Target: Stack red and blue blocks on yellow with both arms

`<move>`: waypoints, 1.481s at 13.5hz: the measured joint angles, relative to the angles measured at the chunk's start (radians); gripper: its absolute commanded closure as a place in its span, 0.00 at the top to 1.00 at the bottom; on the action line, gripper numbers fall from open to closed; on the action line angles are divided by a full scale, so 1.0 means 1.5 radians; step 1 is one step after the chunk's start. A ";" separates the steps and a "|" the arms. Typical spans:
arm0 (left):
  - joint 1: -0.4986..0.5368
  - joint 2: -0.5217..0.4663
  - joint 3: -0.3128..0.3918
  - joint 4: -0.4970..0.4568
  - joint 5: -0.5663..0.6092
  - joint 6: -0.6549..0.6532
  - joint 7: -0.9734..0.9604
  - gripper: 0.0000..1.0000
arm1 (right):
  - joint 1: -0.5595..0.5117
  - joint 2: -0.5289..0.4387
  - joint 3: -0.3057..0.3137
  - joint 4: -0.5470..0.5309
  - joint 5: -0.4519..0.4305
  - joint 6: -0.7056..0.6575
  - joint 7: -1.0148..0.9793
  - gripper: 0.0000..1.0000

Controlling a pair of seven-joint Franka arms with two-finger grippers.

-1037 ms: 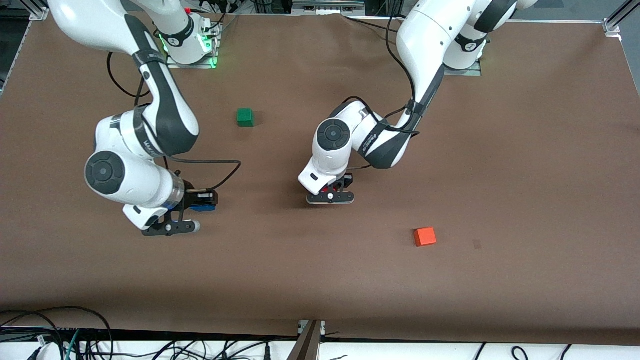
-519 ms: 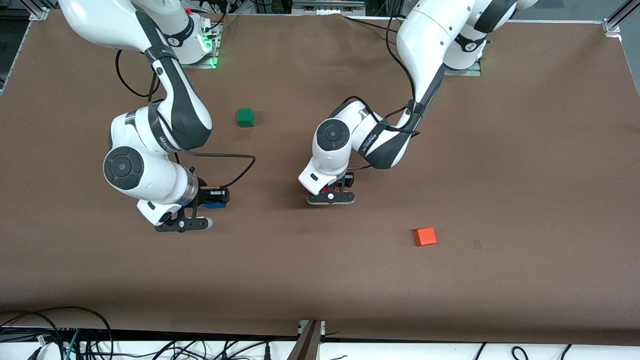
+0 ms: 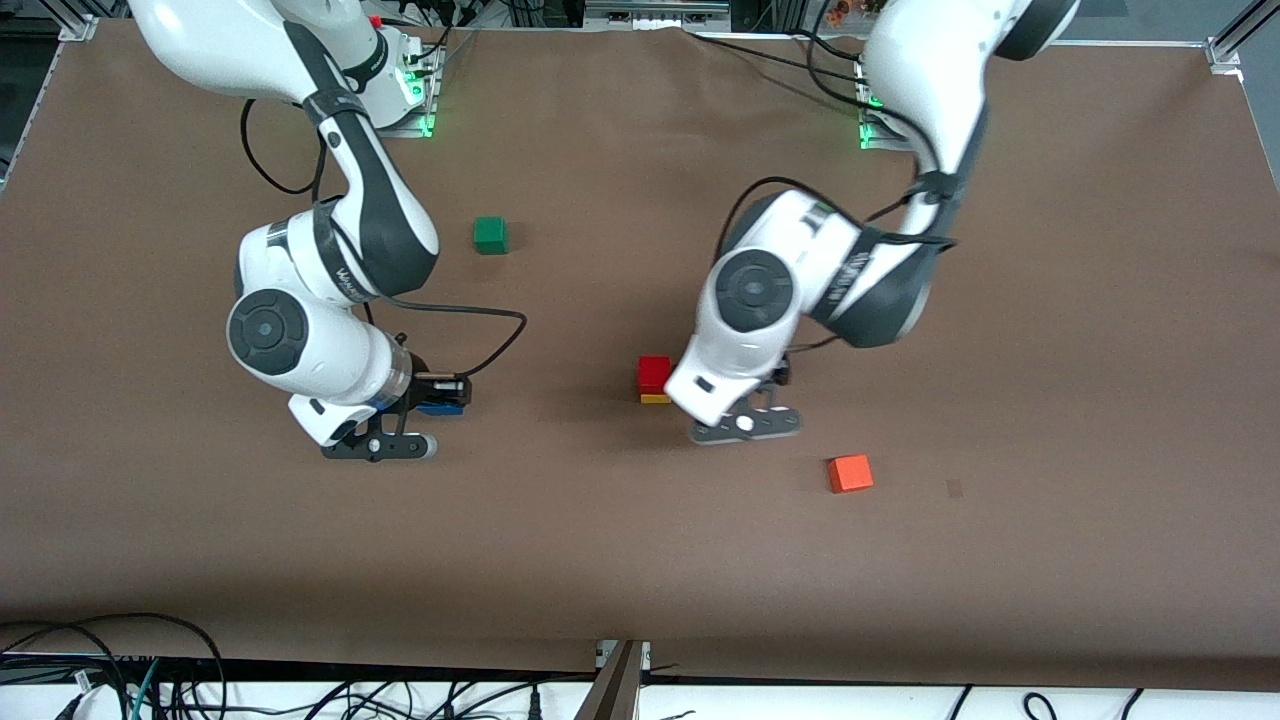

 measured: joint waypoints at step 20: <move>0.331 -0.201 0.003 -0.026 -0.018 -0.227 0.390 1.00 | 0.287 0.155 -0.004 0.127 -0.111 0.168 0.447 0.44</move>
